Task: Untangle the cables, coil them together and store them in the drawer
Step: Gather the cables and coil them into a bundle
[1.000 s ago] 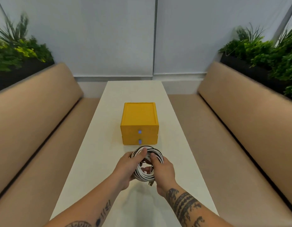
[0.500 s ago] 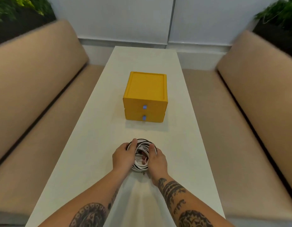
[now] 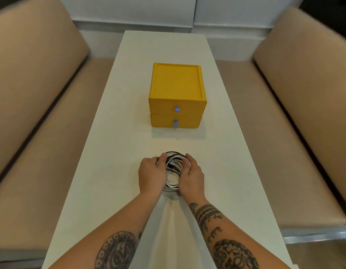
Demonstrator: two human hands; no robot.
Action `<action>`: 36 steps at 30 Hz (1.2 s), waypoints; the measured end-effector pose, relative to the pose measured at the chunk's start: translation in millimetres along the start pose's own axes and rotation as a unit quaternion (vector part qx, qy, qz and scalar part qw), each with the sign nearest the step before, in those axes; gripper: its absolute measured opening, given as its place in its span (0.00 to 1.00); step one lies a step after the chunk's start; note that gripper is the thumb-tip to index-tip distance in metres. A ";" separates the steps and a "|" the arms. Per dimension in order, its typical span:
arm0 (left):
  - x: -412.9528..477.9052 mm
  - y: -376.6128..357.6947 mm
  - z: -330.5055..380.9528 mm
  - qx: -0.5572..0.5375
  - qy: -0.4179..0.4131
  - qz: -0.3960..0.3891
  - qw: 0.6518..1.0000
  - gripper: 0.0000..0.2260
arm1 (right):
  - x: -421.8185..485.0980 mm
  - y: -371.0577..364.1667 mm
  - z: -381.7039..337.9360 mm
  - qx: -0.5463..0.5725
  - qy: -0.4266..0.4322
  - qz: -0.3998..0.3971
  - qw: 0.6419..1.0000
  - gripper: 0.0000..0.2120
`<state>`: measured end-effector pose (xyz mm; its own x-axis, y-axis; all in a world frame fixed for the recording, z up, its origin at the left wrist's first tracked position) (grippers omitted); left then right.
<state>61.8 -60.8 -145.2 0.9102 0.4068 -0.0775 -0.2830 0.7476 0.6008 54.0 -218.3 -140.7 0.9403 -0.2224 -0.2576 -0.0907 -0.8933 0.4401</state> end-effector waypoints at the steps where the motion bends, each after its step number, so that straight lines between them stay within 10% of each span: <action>1: 0.0 -2.8 -1.9 -0.012 -0.002 -0.002 1.000 0.23 | -1.1 1.3 -3.0 0.004 0.014 0.006 1.000 0.20; 11: 16.6 -10.9 -4.5 0.157 -0.066 -0.110 0.979 0.23 | 11.0 12.2 0.3 -0.166 0.026 0.025 0.986 0.17; 36: -10.9 36.5 -2.2 -0.001 -0.178 -0.267 0.947 0.27 | -35.2 36.1 2.6 -0.071 -0.015 -0.067 0.995 0.20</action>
<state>40.8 -36.7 -124.1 0.9678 -0.2322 -0.0973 0.2467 0.7975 0.5506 16.8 -243.7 -118.0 0.9304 -0.1177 -0.3472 0.0851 -0.8519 0.5167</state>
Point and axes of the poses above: each hand's wrist, its own x-axis towards the middle knuckle, its own y-axis out of the back of the hand, z = x × y, the point moved 6 cm from there along x, towards the middle knuckle, and after that the axes turned 4 degrees about -y, right-handed, at the moved point
